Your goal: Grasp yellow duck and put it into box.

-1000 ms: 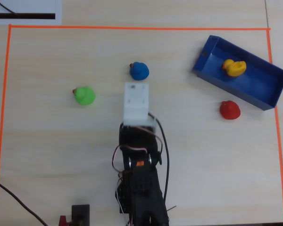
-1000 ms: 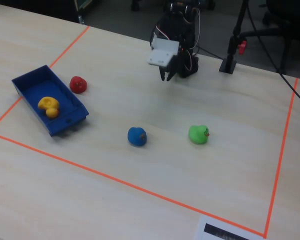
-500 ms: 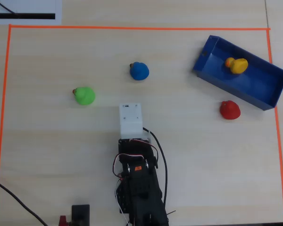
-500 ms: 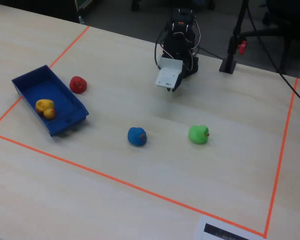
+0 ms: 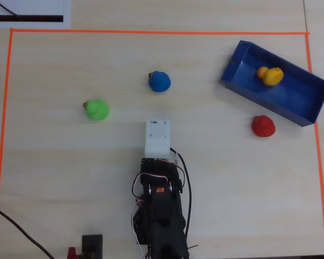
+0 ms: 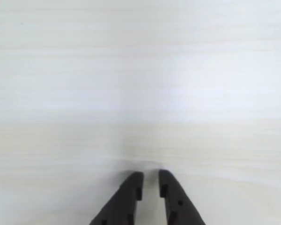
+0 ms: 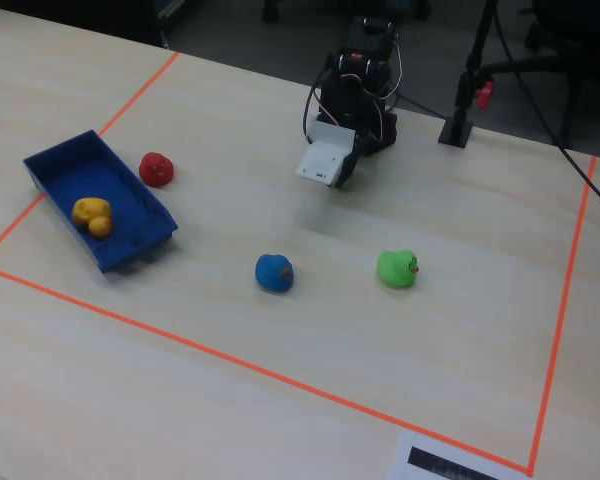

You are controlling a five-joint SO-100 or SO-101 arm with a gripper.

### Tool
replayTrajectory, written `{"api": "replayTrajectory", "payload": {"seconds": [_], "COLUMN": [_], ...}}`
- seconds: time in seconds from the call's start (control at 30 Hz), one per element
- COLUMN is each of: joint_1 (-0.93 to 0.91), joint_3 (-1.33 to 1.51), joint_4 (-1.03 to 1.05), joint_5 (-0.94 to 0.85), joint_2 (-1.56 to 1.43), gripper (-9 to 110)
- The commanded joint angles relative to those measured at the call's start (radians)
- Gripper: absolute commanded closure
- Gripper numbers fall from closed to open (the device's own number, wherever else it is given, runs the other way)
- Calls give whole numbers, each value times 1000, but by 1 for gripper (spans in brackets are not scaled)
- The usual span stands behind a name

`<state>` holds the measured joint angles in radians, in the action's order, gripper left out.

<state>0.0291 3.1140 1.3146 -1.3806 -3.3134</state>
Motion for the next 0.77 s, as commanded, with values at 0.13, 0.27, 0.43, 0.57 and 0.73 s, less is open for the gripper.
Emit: {"api": "replayTrajectory", "payload": {"seconds": [0.13,0.27,0.43,0.57,0.73], "joint_1": [-69,-72,-72,-72,-72], "joint_3": [-3,-3,-3,-3,-3], "joint_4": [5,5,5,5,5], "joint_5": [14,14,14,14,14], "joint_2": [2,2,2,2,2], "gripper": [93,93,93,93,93]}}
